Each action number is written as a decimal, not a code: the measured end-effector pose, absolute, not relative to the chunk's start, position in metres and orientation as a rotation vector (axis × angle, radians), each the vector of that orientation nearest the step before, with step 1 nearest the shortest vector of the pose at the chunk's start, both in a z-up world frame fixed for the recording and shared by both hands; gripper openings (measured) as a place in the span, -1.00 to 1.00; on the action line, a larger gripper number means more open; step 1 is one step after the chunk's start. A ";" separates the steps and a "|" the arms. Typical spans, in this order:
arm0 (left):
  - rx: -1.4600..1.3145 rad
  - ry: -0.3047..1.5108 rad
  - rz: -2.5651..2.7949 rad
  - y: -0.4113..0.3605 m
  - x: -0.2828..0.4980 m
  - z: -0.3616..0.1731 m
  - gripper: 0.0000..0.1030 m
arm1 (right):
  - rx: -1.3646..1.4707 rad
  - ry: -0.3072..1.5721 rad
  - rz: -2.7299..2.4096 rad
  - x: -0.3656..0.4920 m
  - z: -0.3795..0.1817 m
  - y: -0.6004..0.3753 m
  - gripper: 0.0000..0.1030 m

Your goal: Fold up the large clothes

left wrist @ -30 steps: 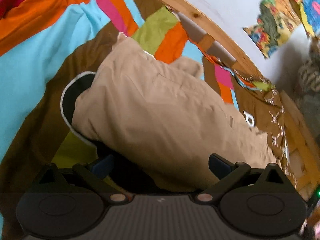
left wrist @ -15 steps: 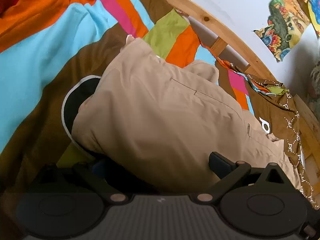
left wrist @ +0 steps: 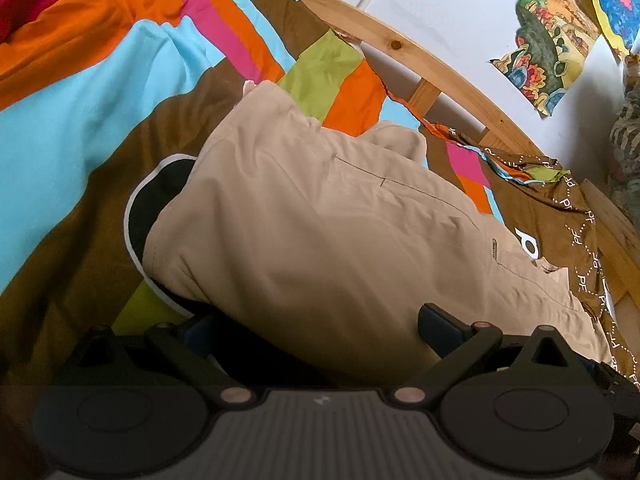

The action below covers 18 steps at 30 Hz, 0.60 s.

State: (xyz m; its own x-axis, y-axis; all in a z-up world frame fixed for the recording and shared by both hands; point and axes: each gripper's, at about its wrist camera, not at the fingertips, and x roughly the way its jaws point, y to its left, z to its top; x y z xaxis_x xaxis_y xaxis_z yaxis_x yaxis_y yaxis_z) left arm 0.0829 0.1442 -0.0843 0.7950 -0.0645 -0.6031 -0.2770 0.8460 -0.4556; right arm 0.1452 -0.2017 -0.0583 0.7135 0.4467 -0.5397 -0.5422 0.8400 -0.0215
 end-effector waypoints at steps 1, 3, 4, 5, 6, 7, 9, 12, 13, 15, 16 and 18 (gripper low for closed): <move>-0.560 0.649 0.120 0.144 0.083 -0.084 0.99 | -0.183 0.548 0.551 0.145 -0.058 -0.202 0.99; -0.559 0.647 0.119 0.144 0.082 -0.085 0.99 | -0.183 0.548 0.551 0.145 -0.058 -0.202 0.99; -0.559 0.647 0.118 0.145 0.082 -0.085 0.99 | -0.183 0.548 0.551 0.145 -0.058 -0.202 0.99; -0.559 0.646 0.118 0.145 0.081 -0.085 0.99 | -0.183 0.548 0.551 0.145 -0.058 -0.202 0.99; -0.558 0.646 0.117 0.145 0.081 -0.085 0.99 | -0.183 0.548 0.550 0.145 -0.058 -0.202 0.99; -0.558 0.645 0.118 0.145 0.081 -0.085 0.99 | -0.183 0.548 0.550 0.145 -0.059 -0.202 0.99; -0.558 0.645 0.118 0.144 0.081 -0.085 0.99 | -0.183 0.548 0.550 0.145 -0.059 -0.202 0.99; -0.558 0.642 0.117 0.144 0.081 -0.085 0.99 | -0.180 0.548 0.551 0.145 -0.059 -0.202 0.99; -0.558 0.641 0.116 0.144 0.081 -0.085 0.99 | -0.179 0.548 0.552 0.145 -0.058 -0.202 0.99; -0.556 0.638 0.115 0.144 0.080 -0.085 0.99 | -0.178 0.548 0.553 0.145 -0.058 -0.202 0.99; -0.556 0.638 0.114 0.144 0.080 -0.085 0.99 | -0.178 0.548 0.553 0.145 -0.058 -0.202 0.99; -0.556 0.638 0.114 0.144 0.080 -0.085 0.99 | -0.177 0.548 0.553 0.145 -0.058 -0.202 0.99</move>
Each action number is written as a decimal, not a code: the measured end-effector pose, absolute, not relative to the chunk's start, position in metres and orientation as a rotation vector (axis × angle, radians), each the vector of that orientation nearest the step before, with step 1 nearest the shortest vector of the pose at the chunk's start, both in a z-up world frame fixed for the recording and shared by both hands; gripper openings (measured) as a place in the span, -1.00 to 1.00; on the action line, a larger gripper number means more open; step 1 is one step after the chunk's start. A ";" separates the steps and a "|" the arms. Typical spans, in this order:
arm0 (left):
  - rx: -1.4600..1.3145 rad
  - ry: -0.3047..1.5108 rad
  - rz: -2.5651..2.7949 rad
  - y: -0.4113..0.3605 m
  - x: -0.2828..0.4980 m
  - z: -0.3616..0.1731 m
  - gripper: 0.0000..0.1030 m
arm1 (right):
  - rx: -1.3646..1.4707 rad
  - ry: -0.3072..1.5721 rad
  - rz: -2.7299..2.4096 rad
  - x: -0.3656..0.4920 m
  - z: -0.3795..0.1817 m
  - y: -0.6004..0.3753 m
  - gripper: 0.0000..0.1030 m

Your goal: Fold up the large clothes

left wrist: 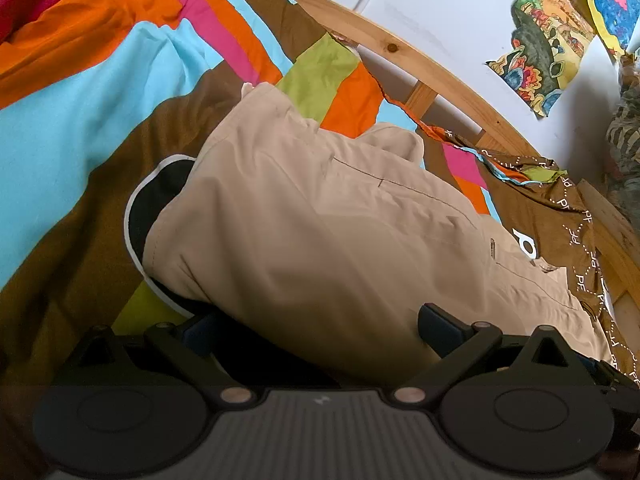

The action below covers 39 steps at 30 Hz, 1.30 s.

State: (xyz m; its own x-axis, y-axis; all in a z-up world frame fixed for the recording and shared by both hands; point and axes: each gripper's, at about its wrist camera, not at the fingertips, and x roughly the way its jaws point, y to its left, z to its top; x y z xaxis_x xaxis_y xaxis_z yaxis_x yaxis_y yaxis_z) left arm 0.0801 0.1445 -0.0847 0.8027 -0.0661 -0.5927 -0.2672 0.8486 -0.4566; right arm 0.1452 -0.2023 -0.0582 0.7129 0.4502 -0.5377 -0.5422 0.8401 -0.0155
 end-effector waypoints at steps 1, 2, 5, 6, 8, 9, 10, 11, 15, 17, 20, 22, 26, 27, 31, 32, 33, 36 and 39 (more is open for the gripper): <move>-0.556 0.638 0.114 0.144 0.080 -0.085 0.99 | -0.177 0.548 0.553 0.145 -0.058 -0.202 0.99; -0.556 0.638 0.114 0.144 0.080 -0.085 0.99 | -0.177 0.548 0.553 0.145 -0.058 -0.202 0.99; -0.554 0.636 0.115 0.144 0.080 -0.085 0.99 | -0.177 0.548 0.553 0.145 -0.058 -0.202 0.99; -0.554 0.634 0.114 0.144 0.080 -0.085 0.99 | -0.177 0.548 0.553 0.145 -0.058 -0.202 0.99; -0.552 0.632 0.112 0.144 0.079 -0.085 0.99 | -0.177 0.548 0.553 0.145 -0.058 -0.202 0.99; -0.551 0.631 0.112 0.144 0.079 -0.085 0.99 | -0.176 0.547 0.554 0.145 -0.058 -0.203 0.99; -0.550 0.630 0.111 0.144 0.079 -0.085 0.99 | -0.176 0.547 0.554 0.145 -0.058 -0.203 0.99; -0.549 0.630 0.112 0.144 0.079 -0.085 0.99 | -0.176 0.547 0.554 0.145 -0.058 -0.203 0.99; -0.547 0.649 0.114 0.145 0.082 -0.083 0.99 | -0.174 0.548 0.555 0.145 -0.058 -0.203 0.99; -0.559 0.665 0.118 0.147 0.085 -0.081 0.99 | -0.168 0.549 0.557 0.145 -0.057 -0.203 0.99; -0.652 0.682 0.151 0.155 0.091 -0.077 0.99 | -0.118 0.550 0.533 0.145 -0.050 -0.213 0.99; -0.724 0.685 0.171 0.163 0.096 -0.076 0.98 | -0.069 0.534 0.475 0.143 -0.044 -0.221 0.99; -0.787 0.694 0.243 0.170 0.102 -0.075 0.64 | -0.088 0.543 0.378 0.149 -0.045 -0.227 0.99; -0.793 0.696 0.257 0.171 0.103 -0.074 0.62 | -0.123 0.565 0.361 0.151 -0.050 -0.223 0.99; -0.798 0.671 0.304 0.172 0.101 -0.066 -0.19 | -0.182 0.547 0.352 0.147 -0.055 -0.217 0.99; -0.796 0.665 0.302 0.172 0.101 -0.063 -0.40 | -0.179 0.550 0.353 0.147 -0.055 -0.218 0.99; -0.782 0.652 0.296 0.170 0.101 -0.057 -0.50 | -0.170 0.554 0.355 0.147 -0.055 -0.219 0.99; -0.664 0.605 0.266 0.158 0.102 -0.033 -0.79 | -0.156 0.563 0.357 0.148 -0.053 -0.222 0.99; -0.568 0.535 0.177 0.141 0.107 -0.002 -0.87 | -0.126 0.571 0.368 0.149 -0.050 -0.227 0.99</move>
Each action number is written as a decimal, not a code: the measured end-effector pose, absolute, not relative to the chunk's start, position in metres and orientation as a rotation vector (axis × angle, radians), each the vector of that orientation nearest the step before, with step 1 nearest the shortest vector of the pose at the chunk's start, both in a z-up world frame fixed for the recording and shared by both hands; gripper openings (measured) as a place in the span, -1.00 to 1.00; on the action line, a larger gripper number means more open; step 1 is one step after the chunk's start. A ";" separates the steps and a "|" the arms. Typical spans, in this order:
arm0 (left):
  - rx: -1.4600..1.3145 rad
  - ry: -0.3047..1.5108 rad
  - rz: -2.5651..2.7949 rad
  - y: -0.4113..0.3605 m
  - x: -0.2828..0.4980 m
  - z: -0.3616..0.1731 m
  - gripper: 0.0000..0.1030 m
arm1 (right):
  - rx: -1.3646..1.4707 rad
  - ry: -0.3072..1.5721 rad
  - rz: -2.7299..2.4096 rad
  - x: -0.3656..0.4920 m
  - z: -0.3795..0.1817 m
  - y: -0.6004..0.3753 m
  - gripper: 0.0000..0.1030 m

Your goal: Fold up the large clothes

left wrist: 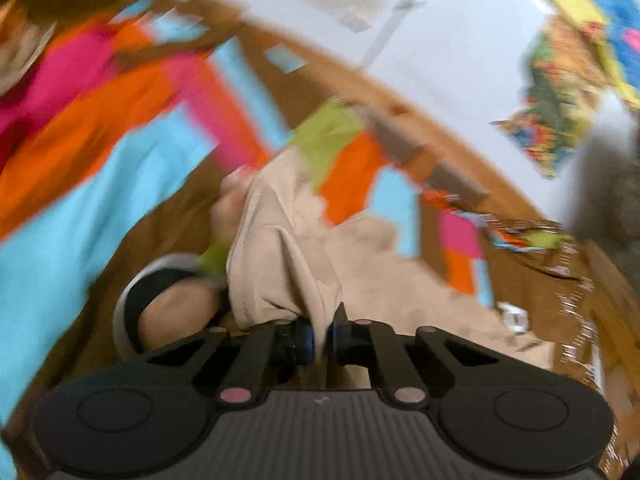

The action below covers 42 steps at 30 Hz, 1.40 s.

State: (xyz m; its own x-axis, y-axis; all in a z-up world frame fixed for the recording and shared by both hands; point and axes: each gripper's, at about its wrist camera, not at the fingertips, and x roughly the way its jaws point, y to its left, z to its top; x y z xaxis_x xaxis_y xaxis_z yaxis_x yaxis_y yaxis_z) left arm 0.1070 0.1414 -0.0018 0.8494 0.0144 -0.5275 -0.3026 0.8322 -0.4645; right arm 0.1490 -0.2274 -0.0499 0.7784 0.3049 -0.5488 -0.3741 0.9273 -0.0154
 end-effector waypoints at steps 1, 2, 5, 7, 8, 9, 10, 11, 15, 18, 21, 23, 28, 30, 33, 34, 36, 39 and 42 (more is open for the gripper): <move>-0.545 0.521 0.142 0.136 0.110 0.009 -0.88 | -0.106 0.571 0.376 0.150 -0.049 -0.230 0.98; -0.518 0.513 0.106 0.129 0.115 0.019 -0.88 | -0.082 0.573 0.381 0.151 -0.048 -0.234 0.96; -0.387 0.516 -0.027 0.100 0.141 0.056 -0.89 | 0.053 0.560 0.413 0.155 -0.035 -0.253 0.52; -0.306 0.526 -0.107 0.075 0.158 0.076 -0.89 | 0.171 0.542 0.421 0.158 -0.019 -0.272 0.39; -0.268 0.534 -0.140 0.062 0.166 0.084 -0.89 | 0.211 0.528 0.419 0.159 -0.011 -0.280 0.35; -0.223 0.545 -0.181 0.048 0.173 0.092 -0.89 | 0.261 0.513 0.423 0.160 0.000 -0.291 0.28; -0.190 0.555 -0.216 0.034 0.180 0.097 -0.89 | 0.303 0.507 0.438 0.161 0.009 -0.300 0.26; -0.154 0.567 -0.254 0.019 0.187 0.103 -0.89 | 0.346 0.506 0.460 0.162 0.017 -0.310 0.26; -0.019 0.612 -0.363 -0.040 0.207 0.111 -0.89 | 0.589 0.499 0.577 0.167 0.043 -0.355 0.28; 0.066 0.652 -0.430 -0.079 0.215 0.104 -0.89 | 0.756 0.498 0.671 0.175 0.048 -0.381 0.44; 0.125 0.680 -0.502 -0.114 0.212 0.091 -0.90 | 0.892 0.522 0.701 0.186 0.041 -0.400 0.58; 0.147 0.693 -0.557 -0.129 0.205 0.078 -0.90 | 0.964 0.575 0.675 0.194 0.030 -0.410 0.58; 0.247 0.745 -0.641 -0.164 0.188 0.039 -0.90 | 0.984 0.690 0.467 0.207 0.004 -0.430 0.07; 0.233 0.760 -0.666 -0.166 0.184 0.030 -0.90 | 0.947 0.694 0.388 0.212 -0.002 -0.437 -0.26; 0.219 0.768 -0.698 -0.169 0.180 0.022 -0.90 | 0.863 0.672 0.374 0.217 -0.006 -0.437 -0.71; 0.229 0.764 -0.708 -0.171 0.178 0.021 -0.90 | 0.827 0.659 0.379 0.217 -0.004 -0.435 -0.76; 0.244 0.754 -0.732 -0.177 0.177 0.017 -0.90 | 0.700 0.609 0.391 0.214 0.009 -0.428 -0.80; 0.234 0.753 -0.775 -0.185 0.178 0.008 -0.90 | 0.493 0.580 0.363 0.213 0.025 -0.417 -0.81; 0.207 0.782 -0.795 -0.190 0.184 -0.008 -0.88 | 0.287 0.642 0.295 0.217 0.016 -0.405 -0.82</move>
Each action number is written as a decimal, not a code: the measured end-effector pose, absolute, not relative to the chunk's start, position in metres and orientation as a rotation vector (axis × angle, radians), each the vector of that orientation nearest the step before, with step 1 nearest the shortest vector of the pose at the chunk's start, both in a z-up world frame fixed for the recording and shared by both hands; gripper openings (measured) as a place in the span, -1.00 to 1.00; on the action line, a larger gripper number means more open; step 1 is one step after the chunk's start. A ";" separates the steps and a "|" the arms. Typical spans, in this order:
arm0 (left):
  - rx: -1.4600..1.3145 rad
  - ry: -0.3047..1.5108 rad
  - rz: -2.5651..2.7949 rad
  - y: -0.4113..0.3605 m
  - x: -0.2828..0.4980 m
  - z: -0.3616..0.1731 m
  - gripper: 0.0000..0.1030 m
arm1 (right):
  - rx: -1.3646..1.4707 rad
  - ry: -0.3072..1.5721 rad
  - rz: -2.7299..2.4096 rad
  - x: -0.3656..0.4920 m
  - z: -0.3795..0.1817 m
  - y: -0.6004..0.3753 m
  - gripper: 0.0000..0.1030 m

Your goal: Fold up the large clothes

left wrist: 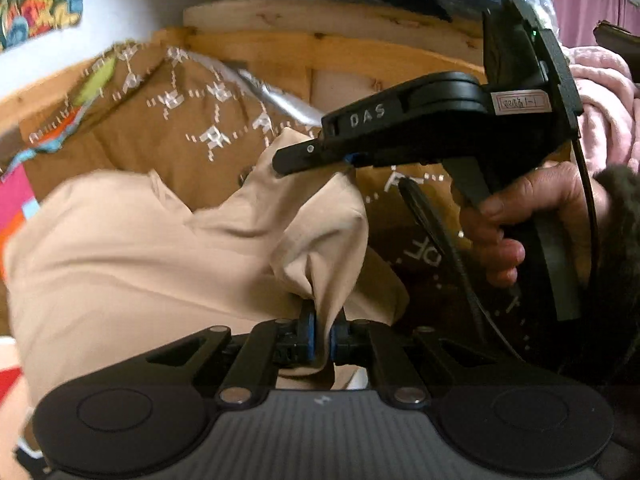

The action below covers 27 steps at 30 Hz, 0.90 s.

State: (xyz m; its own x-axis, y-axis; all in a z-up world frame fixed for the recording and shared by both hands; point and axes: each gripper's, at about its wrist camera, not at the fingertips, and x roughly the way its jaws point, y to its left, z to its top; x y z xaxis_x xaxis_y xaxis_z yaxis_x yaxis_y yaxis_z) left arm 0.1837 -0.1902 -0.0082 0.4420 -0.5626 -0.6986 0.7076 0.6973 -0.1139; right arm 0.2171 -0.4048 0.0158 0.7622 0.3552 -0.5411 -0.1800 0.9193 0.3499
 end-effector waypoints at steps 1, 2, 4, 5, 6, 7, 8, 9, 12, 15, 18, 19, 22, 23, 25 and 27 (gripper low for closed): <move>0.190 0.797 -0.797 -0.190 0.187 -0.015 -0.87 | 0.230 0.664 0.274 0.218 0.009 -0.404 -0.81; 0.173 0.809 -0.798 -0.190 0.189 -0.021 -0.85 | 0.189 0.684 0.261 0.220 0.003 -0.402 -0.81; 0.144 0.820 -0.803 -0.189 0.191 -0.032 -0.83 | 0.154 0.696 0.261 0.222 -0.008 -0.400 -0.81; 0.142 0.817 -0.804 -0.189 0.191 -0.035 -0.81 | 0.144 0.697 0.264 0.220 -0.012 -0.402 -0.81; 0.140 0.810 -0.802 -0.188 0.190 -0.037 -0.79 | 0.139 0.693 0.269 0.219 -0.013 -0.403 -0.80; 0.139 0.805 -0.801 -0.187 0.189 -0.036 -0.73 | 0.133 0.688 0.273 0.219 -0.013 -0.403 -0.79; 0.132 0.805 -0.803 -0.186 0.188 -0.034 -0.56 | 0.128 0.685 0.278 0.219 -0.013 -0.403 -0.79; 0.117 0.808 -0.812 -0.185 0.189 -0.032 -0.47 | 0.122 0.682 0.282 0.218 -0.013 -0.403 -0.78; 0.037 0.821 -0.860 -0.175 0.192 -0.020 0.02 | 0.113 0.678 0.289 0.218 -0.014 -0.403 -0.75; -0.067 0.795 -0.887 -0.157 0.186 -0.001 0.56 | 0.110 0.676 0.292 0.217 -0.013 -0.403 -0.72; -0.197 0.757 -0.910 -0.132 0.177 0.017 0.75 | 0.111 0.672 0.282 0.214 -0.010 -0.403 -0.59; -0.229 0.748 -0.899 -0.123 0.175 0.023 0.82 | 0.102 0.666 0.267 0.212 -0.007 -0.401 -0.35; -0.328 0.719 -0.768 -0.092 0.174 0.036 0.97 | 0.035 0.610 0.194 0.201 0.006 -0.398 0.08; -0.360 0.709 -0.703 -0.081 0.176 0.038 0.97 | 0.027 0.588 0.184 0.198 0.010 -0.398 0.08; -0.380 0.709 -0.567 -0.062 0.180 0.038 0.98 | 0.042 0.532 0.191 0.188 0.023 -0.396 0.20; -0.386 0.727 -0.416 -0.047 0.185 0.034 0.98 | 0.061 0.512 0.233 0.180 0.033 -0.392 0.35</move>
State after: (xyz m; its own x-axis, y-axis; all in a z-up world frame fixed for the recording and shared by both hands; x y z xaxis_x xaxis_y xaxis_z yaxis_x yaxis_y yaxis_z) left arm 0.1852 -0.0469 0.0337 0.6736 -0.4898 -0.5535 0.2289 0.8503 -0.4739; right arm 0.1799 -0.3918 0.0330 0.8459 0.2365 -0.4781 -0.2058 0.9716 0.1164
